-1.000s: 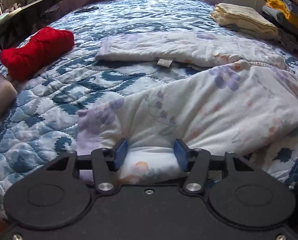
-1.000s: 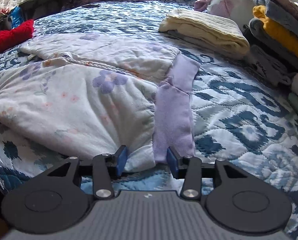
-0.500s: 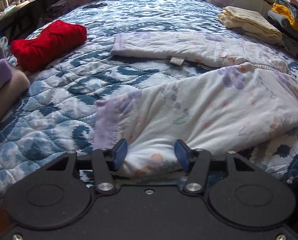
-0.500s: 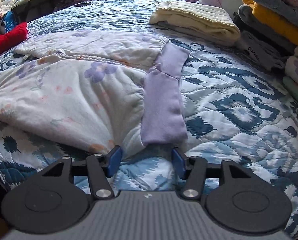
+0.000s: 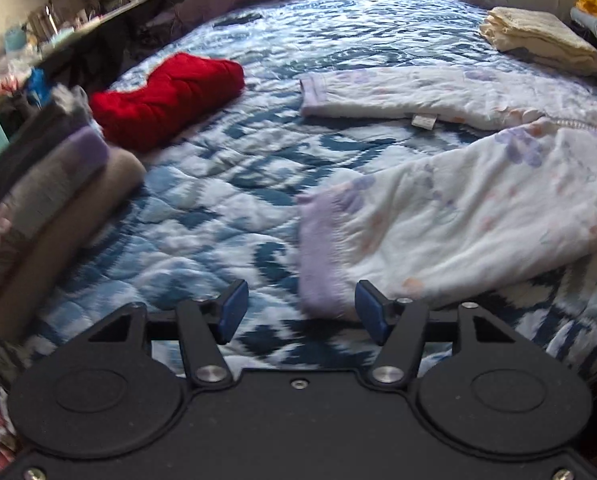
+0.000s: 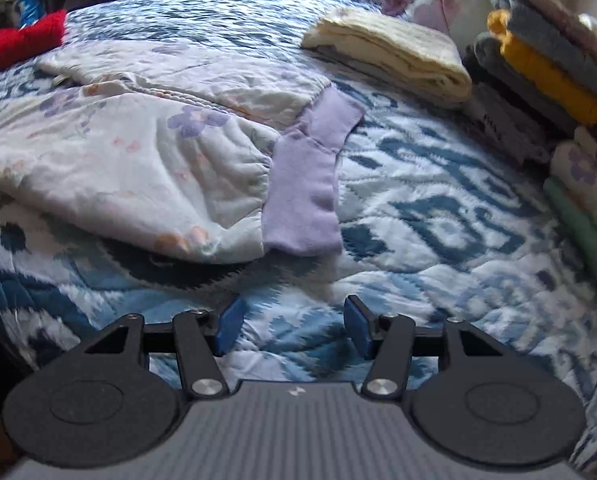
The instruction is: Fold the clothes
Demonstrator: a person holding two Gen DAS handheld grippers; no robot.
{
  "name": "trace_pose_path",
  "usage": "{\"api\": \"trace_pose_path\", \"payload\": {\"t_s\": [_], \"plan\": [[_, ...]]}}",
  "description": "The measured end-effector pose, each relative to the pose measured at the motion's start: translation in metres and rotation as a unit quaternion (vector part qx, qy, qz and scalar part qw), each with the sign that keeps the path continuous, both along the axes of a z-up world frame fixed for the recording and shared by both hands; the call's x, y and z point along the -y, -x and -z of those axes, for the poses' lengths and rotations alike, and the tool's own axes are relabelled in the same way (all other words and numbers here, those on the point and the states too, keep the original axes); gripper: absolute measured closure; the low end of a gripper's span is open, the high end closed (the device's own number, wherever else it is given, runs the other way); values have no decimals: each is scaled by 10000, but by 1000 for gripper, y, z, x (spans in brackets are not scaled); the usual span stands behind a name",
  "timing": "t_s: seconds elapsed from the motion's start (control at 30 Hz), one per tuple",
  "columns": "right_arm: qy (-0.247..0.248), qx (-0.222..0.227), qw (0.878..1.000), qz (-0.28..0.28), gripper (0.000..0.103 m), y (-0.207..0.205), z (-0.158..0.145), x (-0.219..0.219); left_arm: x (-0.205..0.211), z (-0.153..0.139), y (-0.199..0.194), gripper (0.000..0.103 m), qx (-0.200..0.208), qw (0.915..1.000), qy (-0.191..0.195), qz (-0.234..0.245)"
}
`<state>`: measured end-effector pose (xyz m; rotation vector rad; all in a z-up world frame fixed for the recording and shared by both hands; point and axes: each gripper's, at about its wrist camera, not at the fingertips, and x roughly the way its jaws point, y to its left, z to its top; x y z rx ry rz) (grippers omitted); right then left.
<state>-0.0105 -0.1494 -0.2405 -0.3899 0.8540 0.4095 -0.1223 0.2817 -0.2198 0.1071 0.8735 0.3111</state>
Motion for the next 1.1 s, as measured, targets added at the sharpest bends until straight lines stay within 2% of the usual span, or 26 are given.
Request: {"api": "trace_pose_path", "payload": {"t_s": [0.2,0.33,0.47,0.63,0.73,0.83,0.87,0.97,1.03,1.1], "plan": [[351,691,9948,-664,40,17,-15,-5,18,-4,10,42,137,9952,-593,766],[710,1137,9837,-1198,40,26,-18,-15,33,3,9,42,118,9886,-870,1221],[1108,1391,9718,-1551,38,25,-10,-26,46,13,6,42,49,9822,-1052,1555],[1747,1602,9492,-2069,38,25,7,-34,59,30,6,42,-101,9678,-1540,1988],[2143,1678,9314,-2417,33,25,20,-34,63,39,7,42,-159,9584,-1797,2212],[2274,1813,9188,-2669,32,25,28,-33,63,44,4,42,-109,9533,-1917,2331],[2261,1841,9174,-2710,32,24,29,-34,63,44,3,42,-105,9518,-1946,2370],[2312,1970,9090,-2853,34,23,32,-35,67,45,6,42,-113,9397,-2224,2596],[2387,2073,9009,-2973,41,25,35,-36,68,46,8,42,-108,9338,-2381,2670],[2447,2159,8936,-3083,52,27,37,-38,68,46,9,54,-69,9315,-2447,2691]]}}
